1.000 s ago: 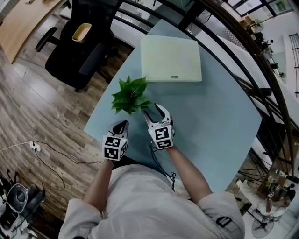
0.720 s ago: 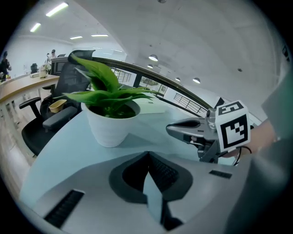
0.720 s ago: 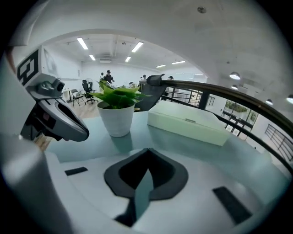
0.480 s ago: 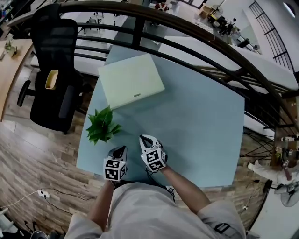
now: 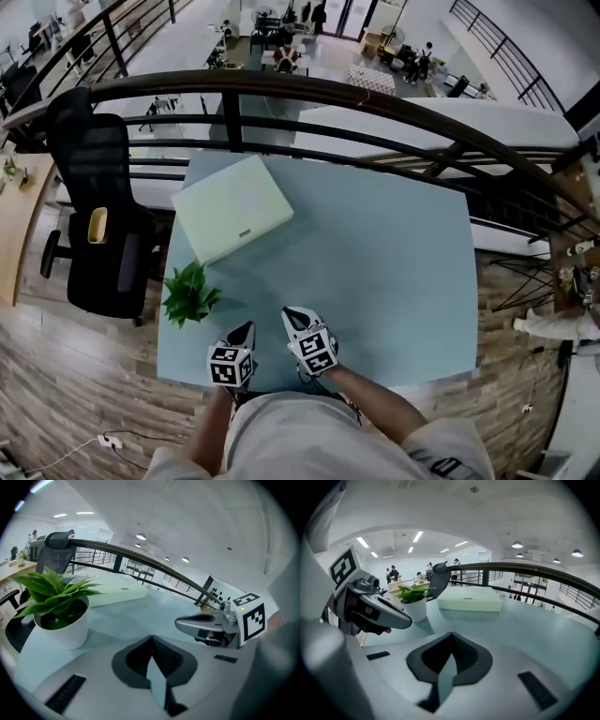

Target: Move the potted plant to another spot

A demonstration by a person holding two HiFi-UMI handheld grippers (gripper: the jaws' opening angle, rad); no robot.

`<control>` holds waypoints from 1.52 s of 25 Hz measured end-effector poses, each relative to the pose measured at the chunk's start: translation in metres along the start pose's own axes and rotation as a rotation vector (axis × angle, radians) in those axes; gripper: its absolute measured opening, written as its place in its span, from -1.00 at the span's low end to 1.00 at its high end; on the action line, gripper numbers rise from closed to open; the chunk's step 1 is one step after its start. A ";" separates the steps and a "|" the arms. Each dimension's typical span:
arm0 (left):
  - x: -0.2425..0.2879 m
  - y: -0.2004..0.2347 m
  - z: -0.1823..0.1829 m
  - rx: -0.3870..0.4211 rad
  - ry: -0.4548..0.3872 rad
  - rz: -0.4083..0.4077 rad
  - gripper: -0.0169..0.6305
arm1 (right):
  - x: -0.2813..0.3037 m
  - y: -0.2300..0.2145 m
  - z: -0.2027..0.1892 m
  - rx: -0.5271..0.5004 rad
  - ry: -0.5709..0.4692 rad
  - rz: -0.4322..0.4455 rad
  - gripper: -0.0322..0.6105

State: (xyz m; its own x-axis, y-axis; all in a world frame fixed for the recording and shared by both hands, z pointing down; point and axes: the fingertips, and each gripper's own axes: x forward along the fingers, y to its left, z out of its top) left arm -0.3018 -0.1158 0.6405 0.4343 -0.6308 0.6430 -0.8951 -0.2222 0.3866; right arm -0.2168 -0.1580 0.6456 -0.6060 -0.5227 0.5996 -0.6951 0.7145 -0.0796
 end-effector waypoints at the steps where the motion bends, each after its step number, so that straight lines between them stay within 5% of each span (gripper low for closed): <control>1: 0.000 -0.004 0.005 0.007 -0.012 0.004 -0.91 | -0.007 -0.006 0.008 0.010 -0.023 -0.013 -0.89; 21: -0.071 -0.088 0.176 0.180 -0.465 0.050 -0.91 | -0.128 -0.067 0.174 -0.071 -0.444 -0.163 -0.89; 38: -0.101 -0.102 0.210 0.230 -0.585 0.078 -0.91 | -0.163 -0.073 0.216 -0.091 -0.551 -0.199 -0.89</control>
State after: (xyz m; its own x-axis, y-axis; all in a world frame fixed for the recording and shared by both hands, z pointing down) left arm -0.2758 -0.1859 0.3972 0.2980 -0.9392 0.1704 -0.9490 -0.2723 0.1589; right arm -0.1512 -0.2254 0.3816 -0.5958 -0.7978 0.0922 -0.7947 0.6022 0.0757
